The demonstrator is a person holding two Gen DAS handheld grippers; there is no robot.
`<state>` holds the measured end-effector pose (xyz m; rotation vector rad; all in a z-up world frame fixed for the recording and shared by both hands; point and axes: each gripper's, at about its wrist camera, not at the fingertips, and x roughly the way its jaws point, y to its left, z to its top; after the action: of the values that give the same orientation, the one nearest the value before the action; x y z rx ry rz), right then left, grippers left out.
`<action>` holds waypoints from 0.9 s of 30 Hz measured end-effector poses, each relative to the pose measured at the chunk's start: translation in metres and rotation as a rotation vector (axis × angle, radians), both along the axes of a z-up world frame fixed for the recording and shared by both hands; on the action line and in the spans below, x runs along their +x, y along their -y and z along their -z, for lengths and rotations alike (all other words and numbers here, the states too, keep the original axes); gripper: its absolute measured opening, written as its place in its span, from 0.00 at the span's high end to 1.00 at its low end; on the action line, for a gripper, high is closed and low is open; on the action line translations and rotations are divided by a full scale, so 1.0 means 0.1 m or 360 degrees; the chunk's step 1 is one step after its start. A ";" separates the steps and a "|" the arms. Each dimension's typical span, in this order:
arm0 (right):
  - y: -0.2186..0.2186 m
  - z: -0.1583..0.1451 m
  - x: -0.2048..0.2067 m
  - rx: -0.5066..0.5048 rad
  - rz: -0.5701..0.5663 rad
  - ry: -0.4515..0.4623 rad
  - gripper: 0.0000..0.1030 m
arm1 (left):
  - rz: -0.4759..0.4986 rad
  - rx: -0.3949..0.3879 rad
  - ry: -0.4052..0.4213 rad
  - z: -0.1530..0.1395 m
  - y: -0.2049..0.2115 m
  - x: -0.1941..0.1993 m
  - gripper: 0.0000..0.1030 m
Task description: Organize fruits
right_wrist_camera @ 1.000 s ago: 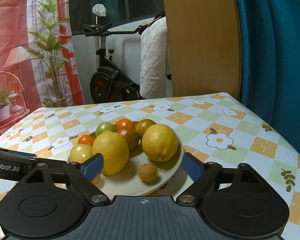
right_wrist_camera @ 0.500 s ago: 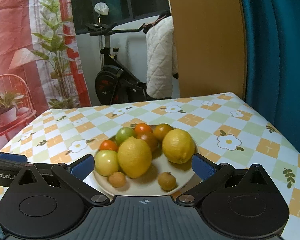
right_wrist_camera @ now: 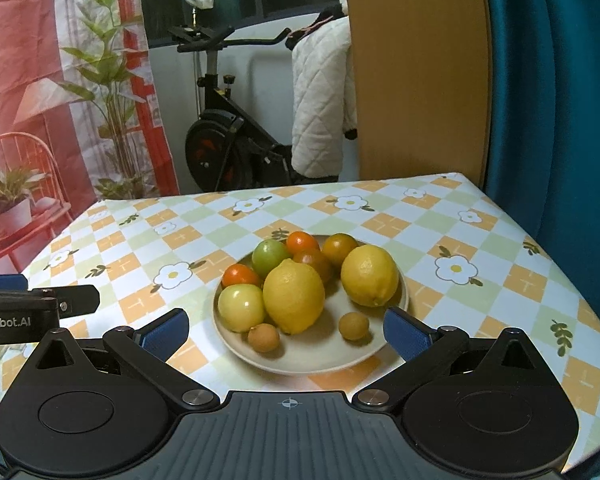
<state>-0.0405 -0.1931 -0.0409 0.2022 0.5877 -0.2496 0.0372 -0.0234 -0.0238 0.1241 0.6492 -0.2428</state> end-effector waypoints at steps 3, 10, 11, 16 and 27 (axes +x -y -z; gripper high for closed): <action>-0.01 -0.01 -0.02 0.0005 0.0006 -0.0009 0.00 | 0.0013 -0.0078 -0.0013 -0.02 -0.06 -0.01 0.06; 0.02 -0.03 -0.04 0.0016 0.0030 -0.0009 0.01 | 0.0018 -0.0201 -0.0011 -0.04 -0.13 -0.02 0.06; 0.02 -0.03 -0.04 0.0016 0.0029 -0.0009 0.01 | 0.0015 -0.0202 -0.0009 -0.04 -0.12 -0.02 0.06; 0.02 -0.04 -0.03 0.0020 0.0035 -0.0009 0.01 | 0.0016 -0.0180 0.0013 -0.04 -0.08 -0.04 0.06; 0.03 -0.03 -0.05 0.0021 0.0040 -0.0007 0.01 | 0.0032 -0.0135 0.0010 -0.04 -0.08 -0.08 0.07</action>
<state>-0.0451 -0.1964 -0.0375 0.2217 0.5917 -0.2709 0.0297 -0.0157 -0.0199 0.0502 0.6305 -0.2885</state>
